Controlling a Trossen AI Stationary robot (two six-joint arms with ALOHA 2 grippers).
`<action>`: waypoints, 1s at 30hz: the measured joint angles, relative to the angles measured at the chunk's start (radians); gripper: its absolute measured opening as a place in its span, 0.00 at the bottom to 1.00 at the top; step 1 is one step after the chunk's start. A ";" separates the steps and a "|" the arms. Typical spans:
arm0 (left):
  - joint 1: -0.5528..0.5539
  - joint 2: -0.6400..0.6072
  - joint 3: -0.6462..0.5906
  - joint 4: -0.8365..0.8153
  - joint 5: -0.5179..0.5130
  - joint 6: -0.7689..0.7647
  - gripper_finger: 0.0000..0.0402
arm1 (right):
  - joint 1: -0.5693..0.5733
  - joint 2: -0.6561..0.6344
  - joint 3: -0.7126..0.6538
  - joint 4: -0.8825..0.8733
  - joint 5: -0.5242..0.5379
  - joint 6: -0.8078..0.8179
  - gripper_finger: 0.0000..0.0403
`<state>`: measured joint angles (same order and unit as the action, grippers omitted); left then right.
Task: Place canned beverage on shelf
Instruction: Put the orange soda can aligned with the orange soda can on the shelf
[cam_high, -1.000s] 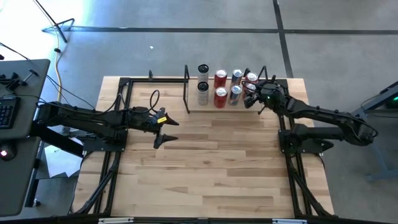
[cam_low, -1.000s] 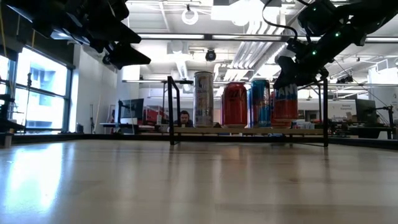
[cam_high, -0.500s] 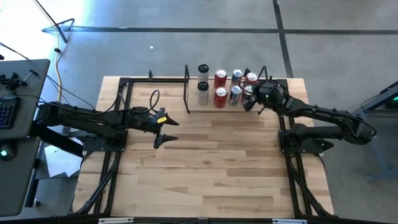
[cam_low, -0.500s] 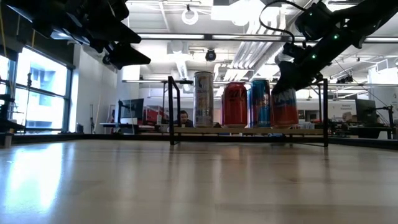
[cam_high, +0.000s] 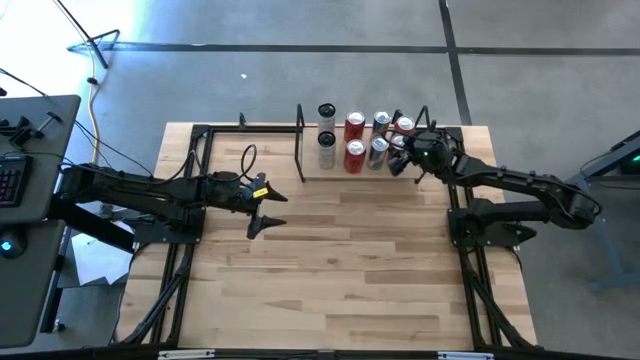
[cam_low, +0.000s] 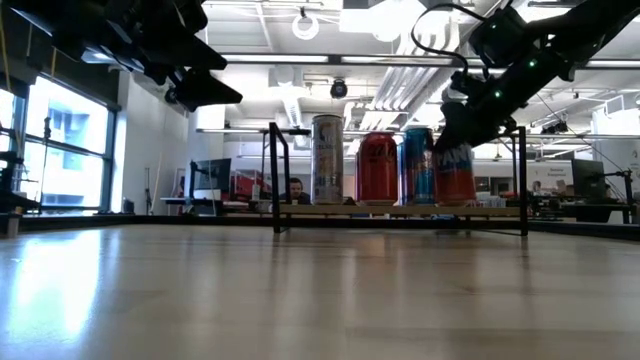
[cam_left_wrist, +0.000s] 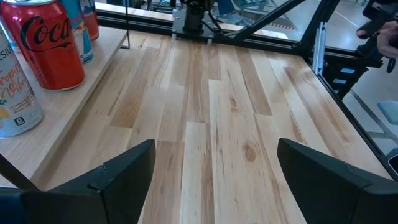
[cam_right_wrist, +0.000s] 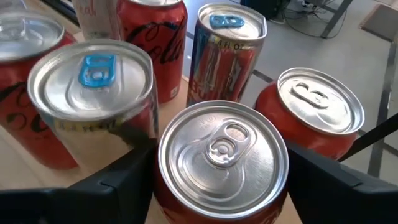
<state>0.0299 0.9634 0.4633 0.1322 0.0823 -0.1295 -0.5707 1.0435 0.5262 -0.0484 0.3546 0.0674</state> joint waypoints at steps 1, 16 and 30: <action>0.000 0.000 0.000 0.000 0.000 0.000 0.81 | 0.001 0.000 0.000 0.002 0.000 0.009 0.73; 0.000 0.000 0.000 0.000 0.000 -0.008 0.81 | 0.002 -0.014 0.012 -0.042 -0.011 0.056 0.88; 0.000 0.000 0.000 0.000 0.000 -0.008 0.81 | 0.001 -0.017 0.140 -0.261 -0.034 0.093 0.65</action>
<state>0.0299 0.9634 0.4633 0.1325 0.0826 -0.1380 -0.5694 1.0269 0.6666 -0.3094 0.3210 0.1604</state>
